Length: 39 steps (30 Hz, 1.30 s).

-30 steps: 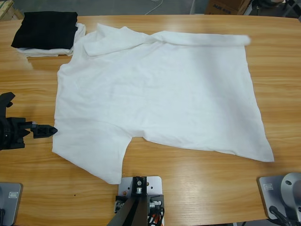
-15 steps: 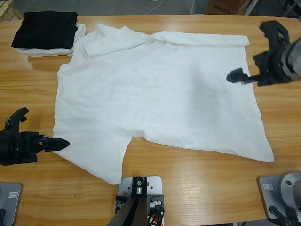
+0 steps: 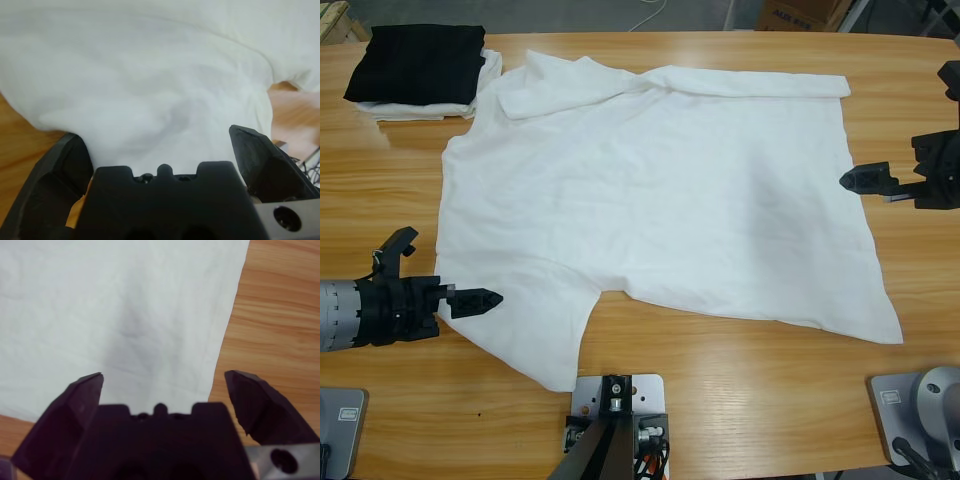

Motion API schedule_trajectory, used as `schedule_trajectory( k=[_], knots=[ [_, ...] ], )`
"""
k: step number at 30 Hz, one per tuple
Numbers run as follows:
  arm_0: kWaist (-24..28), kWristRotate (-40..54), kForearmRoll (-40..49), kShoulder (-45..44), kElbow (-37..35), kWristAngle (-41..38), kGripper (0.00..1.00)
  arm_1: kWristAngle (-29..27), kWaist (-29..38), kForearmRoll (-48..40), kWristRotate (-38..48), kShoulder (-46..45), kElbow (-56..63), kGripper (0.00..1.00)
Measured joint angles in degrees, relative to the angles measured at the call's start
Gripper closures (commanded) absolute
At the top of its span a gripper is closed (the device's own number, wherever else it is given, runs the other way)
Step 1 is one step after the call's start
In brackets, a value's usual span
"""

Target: Fold clothes

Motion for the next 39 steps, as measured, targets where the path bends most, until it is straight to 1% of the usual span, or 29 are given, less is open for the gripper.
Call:
schedule_trajectory(
  k=[3, 7, 10, 13, 16, 18, 21, 23, 24, 25, 27, 28, 29, 31, 33, 36, 38, 39],
  knots=[
    [-0.17, -1.44, 3.47, -0.94, -1.04, -0.59, 0.128, 0.0, 0.0, 0.13, 1.13, 0.03, 0.0, 0.009],
    [-0.31, -1.78, 14.03, -1.45, -5.46, -0.59, 0.126, 0.34, 0.03, 0.28, 3.47, 1.28, 0.35, 0.009],
    [-0.41, -1.78, 20.2, -1.39, -8.42, -0.36, 0.153, 0.65, 0.12, 0.35, 4.82, 3.27, 1.36, 0.013],
    [-0.81, -1.78, 21.48, -0.93, -9.24, 0.29, 0.257, 0.78, 0.19, 0.35, 5.45, 3.98, 2.16, 0.013],
    [-1.63, -1.78, 21.1, -0.25, -9.39, 1.07, 0.271, 0.78, 0.19, 0.35, 5.58, 3.98, 2.34, 0.018],
    [-1.8, -1.78, 20.0, 0.3, -9.33, 1.4, 0.381, 0.78, 0.19, 0.31, 5.58, 3.98, 2.47, 0.018],
    [-1.9, -1.78, 17.05, 1.44, -8.94, 1.55, 0.715, 0.79, 0.2, 0.22, 5.58, 3.98, 2.74, 0.023],
    [-2.07, -1.77, 14.96, 2.36, -8.79, 1.55, 0.971, 0.79, 0.2, 0.2, 5.58, 3.98, 3.0, 0.023],
    [-2.36, -1.5, 13.88, 2.69, -8.74, 1.54, 1.0, 0.79, 0.2, 0.19, 5.58, 3.98, 3.17, 0.035],
    [-2.83, -1.05, 13.09, 3.04, -8.74, 1.54, 1.0, 0.79, 0.2, 0.14, 5.58, 3.98, 3.33, 0.054],
    [-3.75, -0.2, 12.49, 3.54, -8.74, 1.54, 1.0, 0.96, 0.2, 0.13, 5.58, 3.98, 3.5, 0.052],
    [-3.99, 0.03, 12.42, 3.62, -8.74, 1.54, 1.0, 1.08, 0.2, 0.09, 5.58, 3.98, 3.51, 0.042],
    [-4.14, 0.23, 12.41, 3.73, -8.74, 1.54, 1.0, 1.22, 0.2, 0.05, 5.58, 3.98, 3.52, 0.008],
    [-4.23, 0.48, 12.48, 3.83, -8.67, 1.54, 1.0, 1.45, 0.2, -0.07, 6.03, 3.98, 3.67, 0.0],
    [-4.23, 0.46, 13.02, 3.75, -8.3, 1.54, 1.0, 1.79, 0.2, -0.17, 8.72, 3.98, 4.12, 0.0],
    [-4.23, 0.28, 14.74, 3.17, -8.17, 1.54, 1.0, 2.88, 0.2, -0.11, 19.95, 3.94, 6.12, 0.002],
    [-4.23, 0.14, 16.06, 2.69, -8.17, 1.54, 1.0, 5.2, 0.2, 1.03, 28.67, 4.01, 7.13, 0.017],
    [-4.23, 0.11, 16.6, 2.44, -8.17, 1.54, 1.0, 6.46, 0.2, 1.76, 32.22, 4.24, 7.44, 0.054]
  ],
)
